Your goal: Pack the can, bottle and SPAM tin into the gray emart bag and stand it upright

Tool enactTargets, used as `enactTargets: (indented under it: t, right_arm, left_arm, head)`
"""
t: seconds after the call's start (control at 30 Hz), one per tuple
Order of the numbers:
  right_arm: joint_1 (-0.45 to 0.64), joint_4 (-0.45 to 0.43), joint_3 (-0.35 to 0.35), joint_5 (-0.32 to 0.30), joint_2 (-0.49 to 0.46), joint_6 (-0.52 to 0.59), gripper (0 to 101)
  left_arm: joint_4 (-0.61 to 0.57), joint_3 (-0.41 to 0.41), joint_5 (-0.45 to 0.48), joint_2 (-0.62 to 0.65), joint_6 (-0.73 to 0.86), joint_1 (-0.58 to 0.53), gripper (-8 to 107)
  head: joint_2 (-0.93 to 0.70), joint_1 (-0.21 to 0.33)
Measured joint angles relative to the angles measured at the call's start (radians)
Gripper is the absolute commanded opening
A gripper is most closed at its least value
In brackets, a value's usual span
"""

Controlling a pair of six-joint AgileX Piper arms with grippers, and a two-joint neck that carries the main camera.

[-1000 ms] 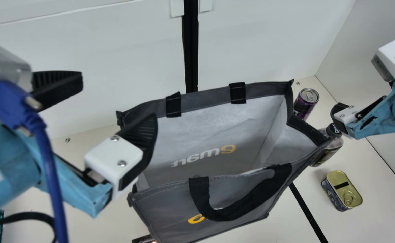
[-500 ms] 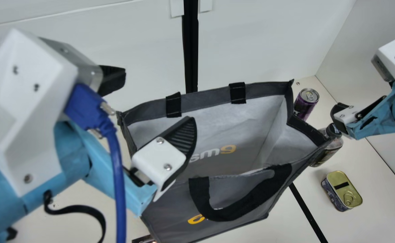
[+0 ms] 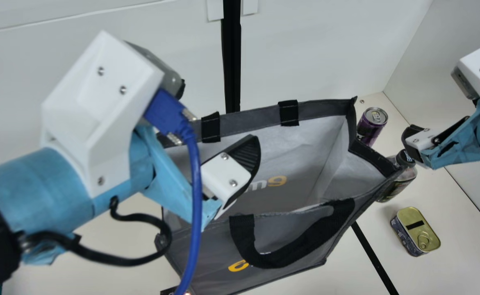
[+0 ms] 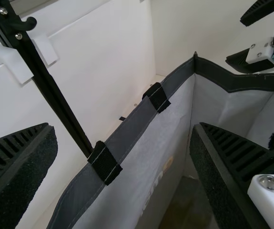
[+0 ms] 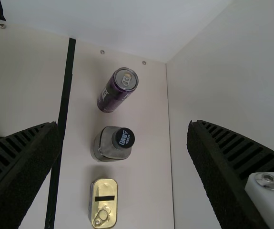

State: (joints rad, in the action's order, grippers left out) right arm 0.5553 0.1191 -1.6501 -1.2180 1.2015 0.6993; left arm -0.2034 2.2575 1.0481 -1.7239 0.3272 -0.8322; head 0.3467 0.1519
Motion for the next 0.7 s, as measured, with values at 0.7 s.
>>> enactTargets:
  t: [0.7]
  right_arm:
    - [0.0, 0.0, 0.0, 0.0, 0.0, 0.0, 95]
  left_arm:
    - [-0.009, 0.158, 0.035, -0.199, 0.071, -0.004, 90]
  head:
    - [0.002, -0.002]
